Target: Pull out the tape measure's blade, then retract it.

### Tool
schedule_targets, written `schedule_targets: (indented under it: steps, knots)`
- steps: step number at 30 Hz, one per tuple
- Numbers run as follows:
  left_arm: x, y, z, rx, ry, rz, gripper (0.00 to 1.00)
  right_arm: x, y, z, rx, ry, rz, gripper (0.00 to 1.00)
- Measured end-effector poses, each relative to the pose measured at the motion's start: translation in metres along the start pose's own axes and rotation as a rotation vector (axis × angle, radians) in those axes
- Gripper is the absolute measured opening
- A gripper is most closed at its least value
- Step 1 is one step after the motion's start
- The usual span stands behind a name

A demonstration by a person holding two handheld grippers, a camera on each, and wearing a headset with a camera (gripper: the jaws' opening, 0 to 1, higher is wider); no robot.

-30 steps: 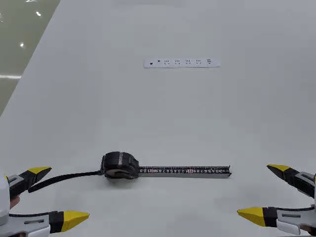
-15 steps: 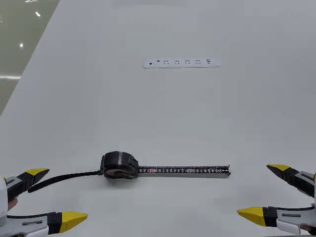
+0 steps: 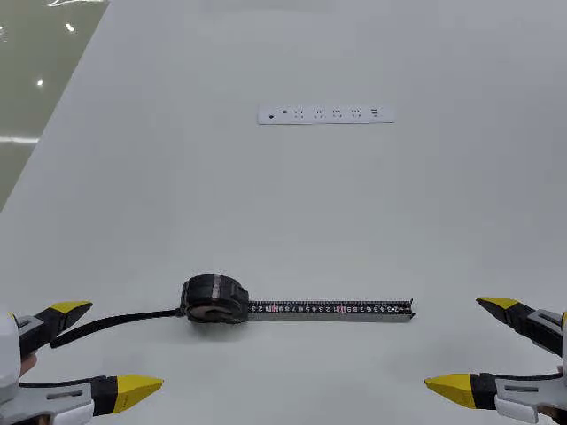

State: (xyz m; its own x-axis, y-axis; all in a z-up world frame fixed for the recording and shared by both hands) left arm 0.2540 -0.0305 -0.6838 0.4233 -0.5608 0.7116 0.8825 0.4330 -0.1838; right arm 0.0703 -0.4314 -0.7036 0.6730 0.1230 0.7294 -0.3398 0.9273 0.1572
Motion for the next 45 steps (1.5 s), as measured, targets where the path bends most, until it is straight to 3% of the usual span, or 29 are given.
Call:
schedule_targets:
  steps: [12, 25, 35, 45]
  knots:
    - [0.012, -0.005, -0.008, 0.001, -0.013, 0.074, 0.9, 0.001, -0.005, -0.001, -0.002, -0.007, -0.005, 0.93]
    - [0.021, -0.016, -0.023, -0.014, 0.006, 0.072, 0.89, 0.004, -0.004, -0.004, 0.001, -0.013, -0.001, 0.93]
    - [0.028, -0.031, -0.042, -0.044, 0.028, 0.034, 0.88, 0.007, -0.003, -0.005, 0.007, -0.022, 0.0, 0.92]
    - [0.033, -0.03, -0.058, -0.046, 0.042, 0.048, 0.88, 0.01, -0.003, -0.004, 0.011, -0.029, 0.0, 0.92]
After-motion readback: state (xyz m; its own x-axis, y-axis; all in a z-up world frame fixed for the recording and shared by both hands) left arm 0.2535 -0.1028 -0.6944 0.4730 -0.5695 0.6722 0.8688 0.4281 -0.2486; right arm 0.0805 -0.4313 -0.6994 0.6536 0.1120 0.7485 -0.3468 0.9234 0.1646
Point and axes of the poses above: the centre of the closed fingertips' face, and the gripper's own axes: z roughly backward along the fingers, y roughly to its left, x roughly out of its top, the point moved 6 cm from there along z, roughly backward along the fingers, and after that the axes turned 6 degrees about y, right-handed, at the moved point
